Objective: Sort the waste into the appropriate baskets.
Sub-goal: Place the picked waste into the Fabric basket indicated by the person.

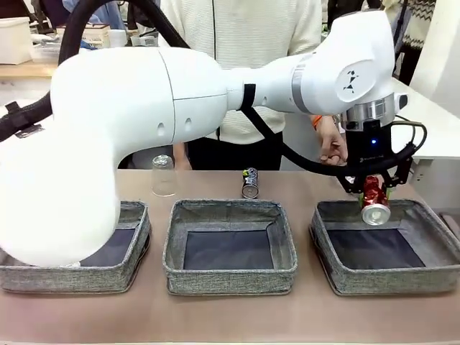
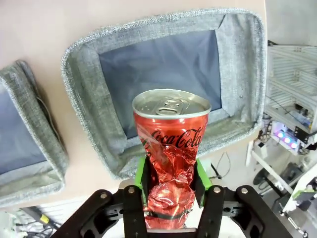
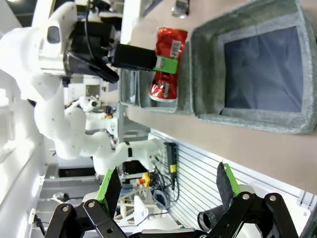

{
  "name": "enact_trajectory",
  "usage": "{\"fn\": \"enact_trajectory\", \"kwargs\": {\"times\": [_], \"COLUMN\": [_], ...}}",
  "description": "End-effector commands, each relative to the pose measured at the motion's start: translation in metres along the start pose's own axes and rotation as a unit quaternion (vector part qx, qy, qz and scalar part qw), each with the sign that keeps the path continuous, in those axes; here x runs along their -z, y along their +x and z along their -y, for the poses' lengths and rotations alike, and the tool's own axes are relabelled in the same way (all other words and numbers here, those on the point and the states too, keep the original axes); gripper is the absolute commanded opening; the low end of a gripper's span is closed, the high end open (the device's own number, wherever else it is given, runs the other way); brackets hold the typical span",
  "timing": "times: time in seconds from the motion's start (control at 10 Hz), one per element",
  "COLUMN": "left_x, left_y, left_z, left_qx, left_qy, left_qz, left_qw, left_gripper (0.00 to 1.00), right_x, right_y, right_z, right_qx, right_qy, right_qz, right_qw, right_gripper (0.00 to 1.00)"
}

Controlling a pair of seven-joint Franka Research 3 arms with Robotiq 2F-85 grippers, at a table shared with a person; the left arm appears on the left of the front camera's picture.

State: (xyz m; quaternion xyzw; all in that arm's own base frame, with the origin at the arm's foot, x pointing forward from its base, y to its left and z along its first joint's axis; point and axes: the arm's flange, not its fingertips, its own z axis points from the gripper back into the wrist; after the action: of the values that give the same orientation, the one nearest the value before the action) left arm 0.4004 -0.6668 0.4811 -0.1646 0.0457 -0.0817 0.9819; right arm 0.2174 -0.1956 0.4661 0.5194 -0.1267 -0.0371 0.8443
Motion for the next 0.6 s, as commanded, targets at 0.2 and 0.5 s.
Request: {"fn": "enact_trajectory", "kwargs": {"times": [0.2,0.5], "left_x": [-0.0095,-0.0092], "left_y": [0.0155,0.0151], "left_z": [0.0186,0.0173], "left_qx": [-0.010,-0.009], "left_qy": [0.015,0.018], "left_qz": [0.007,0.005], "left_qw": [1.000,1.000], "left_gripper": [1.00,1.00], "right_x": [0.0004,0.0004], "right_y": [0.0036,0.0036], "right_z": [-0.0020,-0.0020], "right_qx": [0.005,0.005], "right_qy": [-0.004,-0.004], "right_qz": [0.006,0.006], "right_qw": [1.000,1.000], "right_gripper": [1.00,1.00]}}
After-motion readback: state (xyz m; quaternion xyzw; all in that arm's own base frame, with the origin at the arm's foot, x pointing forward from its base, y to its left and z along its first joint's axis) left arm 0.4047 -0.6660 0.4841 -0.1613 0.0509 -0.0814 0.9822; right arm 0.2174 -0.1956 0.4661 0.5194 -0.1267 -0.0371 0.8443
